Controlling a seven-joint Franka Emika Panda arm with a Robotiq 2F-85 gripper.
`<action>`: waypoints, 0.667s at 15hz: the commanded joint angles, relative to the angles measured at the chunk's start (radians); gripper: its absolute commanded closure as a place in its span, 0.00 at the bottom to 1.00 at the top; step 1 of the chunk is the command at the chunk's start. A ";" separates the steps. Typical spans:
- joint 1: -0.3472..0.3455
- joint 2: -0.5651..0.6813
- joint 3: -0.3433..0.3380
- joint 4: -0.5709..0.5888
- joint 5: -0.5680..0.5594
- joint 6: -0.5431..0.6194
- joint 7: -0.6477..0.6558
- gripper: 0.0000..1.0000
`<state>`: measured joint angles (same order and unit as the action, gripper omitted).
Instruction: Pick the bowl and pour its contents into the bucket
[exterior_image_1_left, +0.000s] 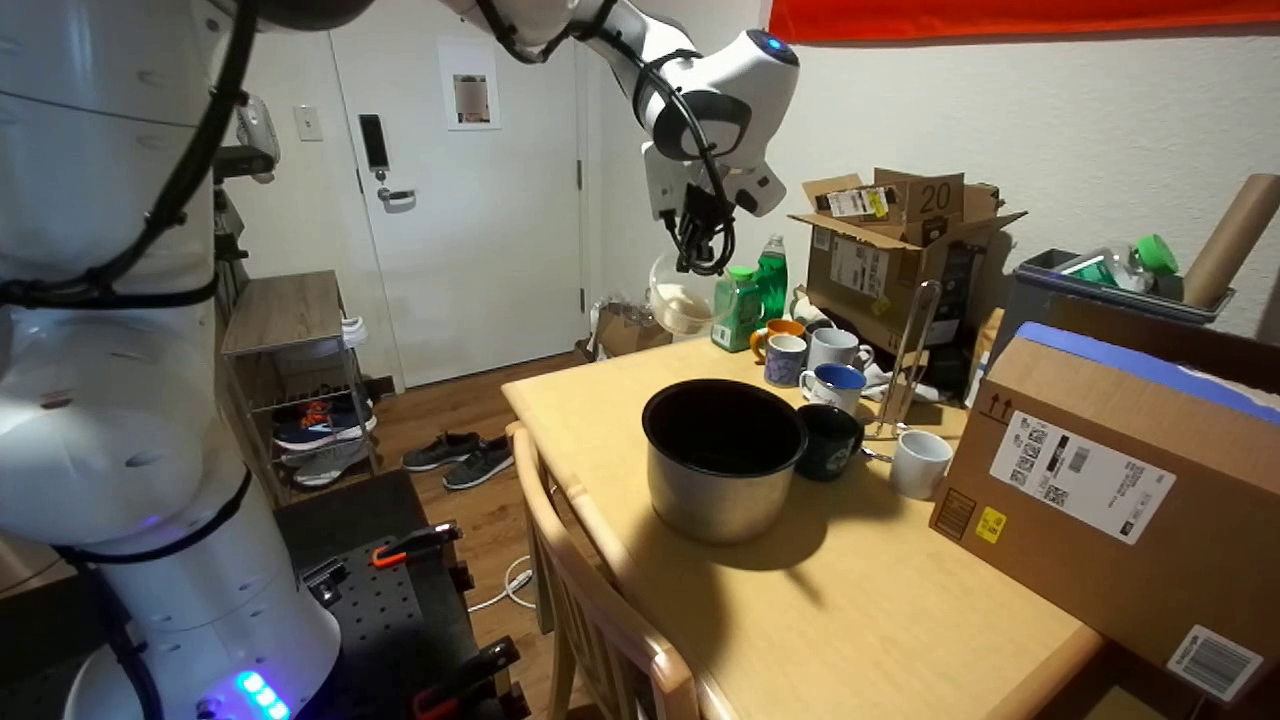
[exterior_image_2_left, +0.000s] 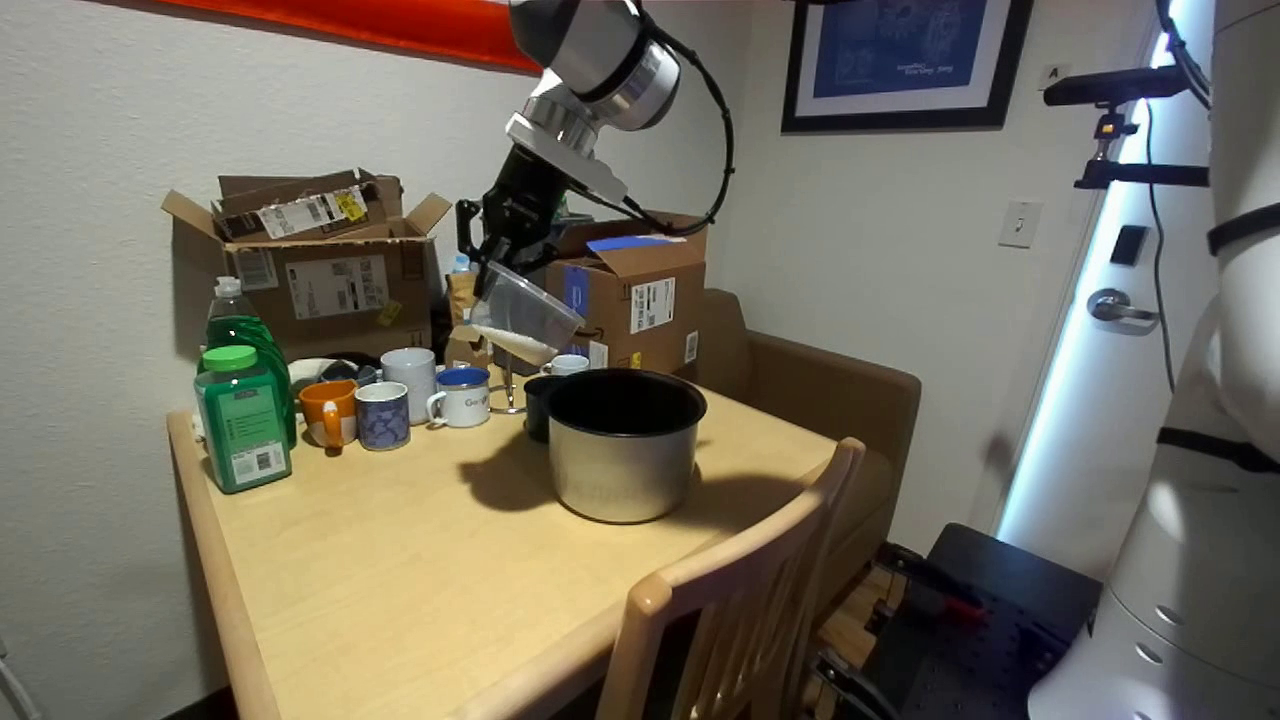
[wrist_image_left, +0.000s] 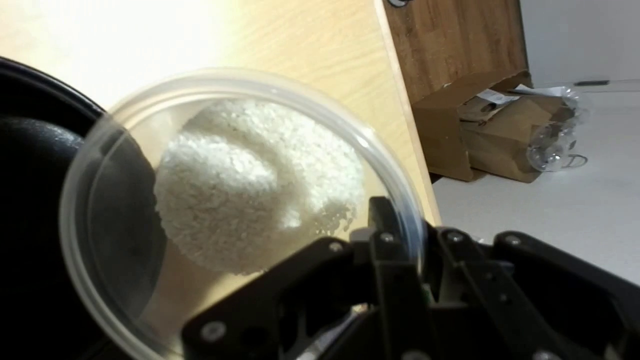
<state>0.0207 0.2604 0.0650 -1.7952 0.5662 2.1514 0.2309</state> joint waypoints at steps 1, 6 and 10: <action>-0.034 -0.066 0.003 -0.083 0.125 0.028 -0.084 0.98; -0.056 -0.096 -0.020 -0.133 0.259 0.029 -0.173 0.98; -0.057 -0.102 -0.036 -0.155 0.324 0.029 -0.208 0.98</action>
<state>-0.0334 0.2032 0.0338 -1.8962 0.8313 2.1558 0.0595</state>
